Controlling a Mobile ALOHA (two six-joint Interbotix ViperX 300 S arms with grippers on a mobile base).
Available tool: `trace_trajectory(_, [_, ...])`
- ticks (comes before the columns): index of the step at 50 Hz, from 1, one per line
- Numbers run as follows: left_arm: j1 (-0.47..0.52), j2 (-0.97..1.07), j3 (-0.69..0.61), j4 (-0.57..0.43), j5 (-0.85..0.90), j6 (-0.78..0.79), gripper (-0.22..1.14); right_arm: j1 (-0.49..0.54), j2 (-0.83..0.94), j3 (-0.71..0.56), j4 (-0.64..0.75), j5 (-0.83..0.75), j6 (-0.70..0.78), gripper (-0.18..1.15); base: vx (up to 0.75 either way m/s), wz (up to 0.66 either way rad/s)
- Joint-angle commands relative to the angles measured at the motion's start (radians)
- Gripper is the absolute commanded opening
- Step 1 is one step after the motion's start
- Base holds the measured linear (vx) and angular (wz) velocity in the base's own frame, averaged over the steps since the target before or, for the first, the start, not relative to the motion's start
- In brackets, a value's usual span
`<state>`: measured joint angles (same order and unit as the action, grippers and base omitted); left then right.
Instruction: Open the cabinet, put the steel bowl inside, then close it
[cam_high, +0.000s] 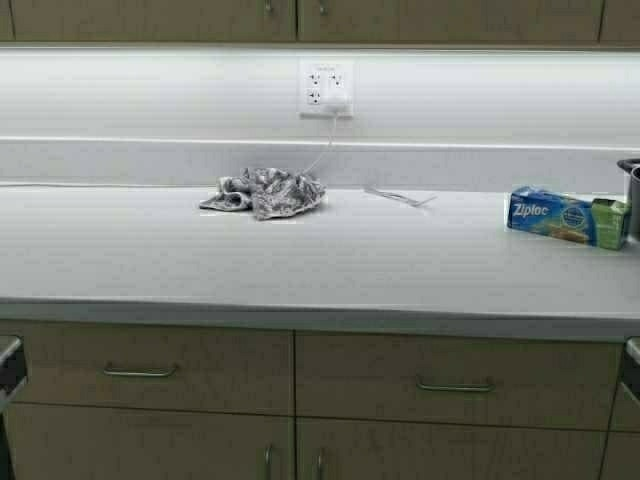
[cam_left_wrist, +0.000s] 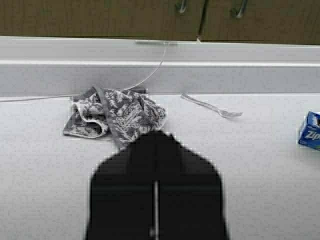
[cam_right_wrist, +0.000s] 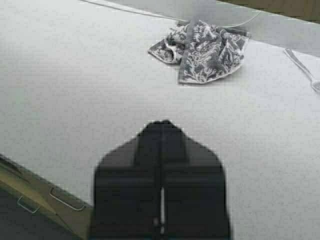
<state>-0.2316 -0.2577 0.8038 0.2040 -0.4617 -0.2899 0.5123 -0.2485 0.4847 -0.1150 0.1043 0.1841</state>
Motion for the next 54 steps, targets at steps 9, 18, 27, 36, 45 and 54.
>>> trace_trajectory(9, [-0.005,-0.009,-0.008,-0.002,-0.008,0.000,0.04,0.002,-0.020,-0.026,-0.002,-0.006,-0.002,0.06,0.00,0.00])
trace_trajectory(18, [-0.005,-0.009,-0.008,-0.002,-0.009,0.000,0.04,0.002,-0.020,-0.026,-0.002,-0.005,-0.002,0.06,0.00,0.00])
trace_trajectory(27, [-0.005,-0.011,-0.008,-0.002,-0.009,-0.002,0.04,0.000,-0.021,-0.023,-0.002,-0.006,-0.003,0.06,0.00,0.00])
trace_trajectory(36, [-0.005,-0.011,-0.008,-0.002,-0.009,0.002,0.04,0.002,-0.021,-0.017,-0.002,-0.006,-0.002,0.06,0.00,0.00])
trace_trajectory(45, [-0.005,-0.003,-0.006,-0.002,-0.011,0.000,0.04,0.000,-0.018,-0.017,-0.002,-0.006,-0.003,0.06,0.00,0.00])
trace_trajectory(54, [-0.003,0.005,-0.009,-0.002,-0.018,-0.002,0.04,0.002,0.005,-0.020,-0.002,-0.005,-0.003,0.06,0.00,0.00])
